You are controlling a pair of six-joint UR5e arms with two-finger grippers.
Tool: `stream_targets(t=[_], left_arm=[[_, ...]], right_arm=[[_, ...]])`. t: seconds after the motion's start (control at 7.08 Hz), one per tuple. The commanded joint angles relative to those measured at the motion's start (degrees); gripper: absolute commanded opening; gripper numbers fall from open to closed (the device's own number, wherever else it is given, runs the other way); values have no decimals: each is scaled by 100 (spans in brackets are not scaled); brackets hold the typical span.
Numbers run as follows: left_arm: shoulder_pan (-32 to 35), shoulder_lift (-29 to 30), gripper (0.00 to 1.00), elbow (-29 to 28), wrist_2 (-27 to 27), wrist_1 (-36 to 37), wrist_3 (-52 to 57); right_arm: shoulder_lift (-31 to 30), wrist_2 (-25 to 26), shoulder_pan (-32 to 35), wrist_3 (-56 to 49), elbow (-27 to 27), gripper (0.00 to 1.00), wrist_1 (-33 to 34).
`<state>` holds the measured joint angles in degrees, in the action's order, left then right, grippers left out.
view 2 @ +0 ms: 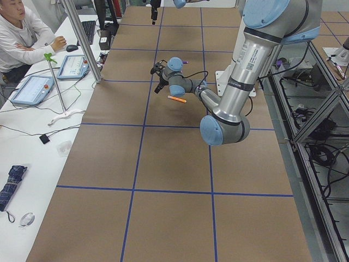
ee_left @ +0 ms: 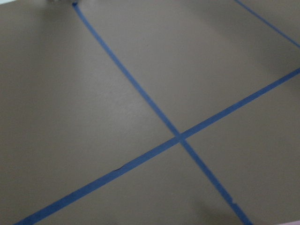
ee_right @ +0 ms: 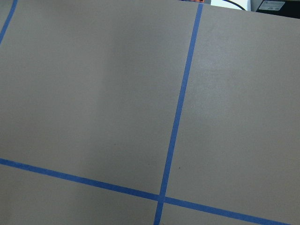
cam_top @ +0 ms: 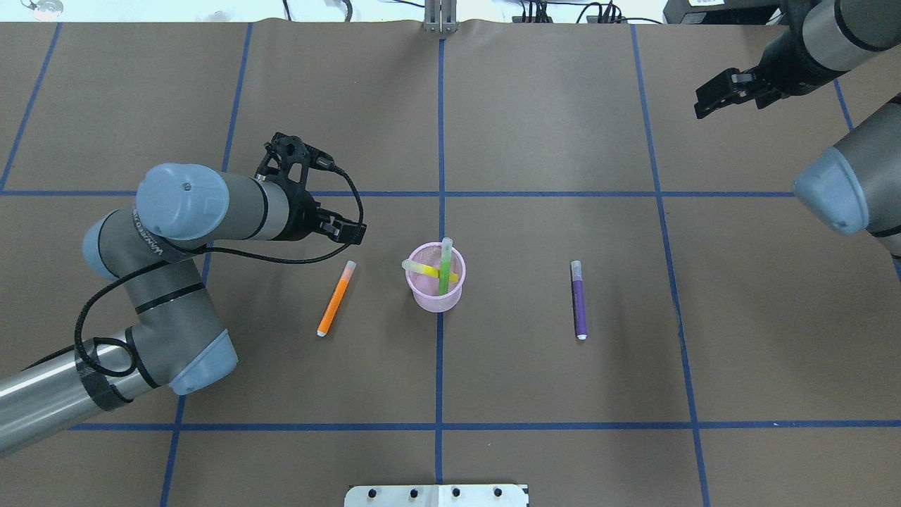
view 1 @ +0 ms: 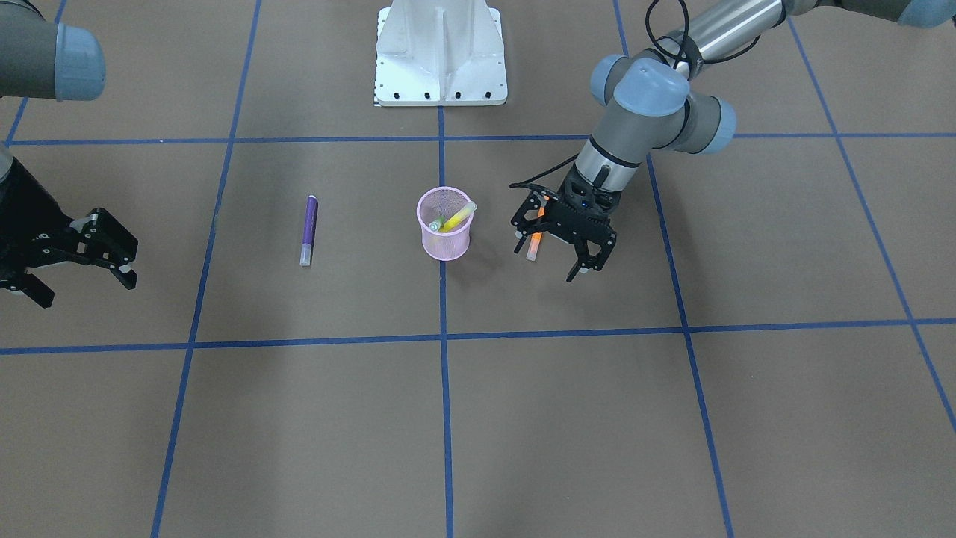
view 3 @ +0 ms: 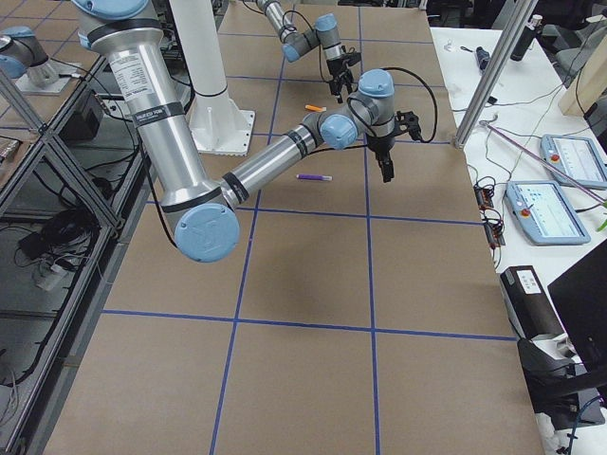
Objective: Collect pens into pen holder
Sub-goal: 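Lower the left gripper onto the orange marker and grasp it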
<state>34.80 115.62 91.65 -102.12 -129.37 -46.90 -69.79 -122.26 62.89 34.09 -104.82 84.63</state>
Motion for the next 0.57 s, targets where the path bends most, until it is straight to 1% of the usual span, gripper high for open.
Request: stream_targets(t=[0.0,0.14,0.28,0.42], left_arm=[[-43,-41,100,27,-133,889,-731],[-70,4,100,255,-133,1157,-741],[-131,4,100,335,-168,1273,-750],[-332,135,100,388,-203,1796,-724]], right_arm=[[-17,0,-4,-8,5,100,1],[-17,0,-4,-8,5,100,1],[-17,0,-4,-8,5,100,1],[-17,0,-4,-8,14,100,1]])
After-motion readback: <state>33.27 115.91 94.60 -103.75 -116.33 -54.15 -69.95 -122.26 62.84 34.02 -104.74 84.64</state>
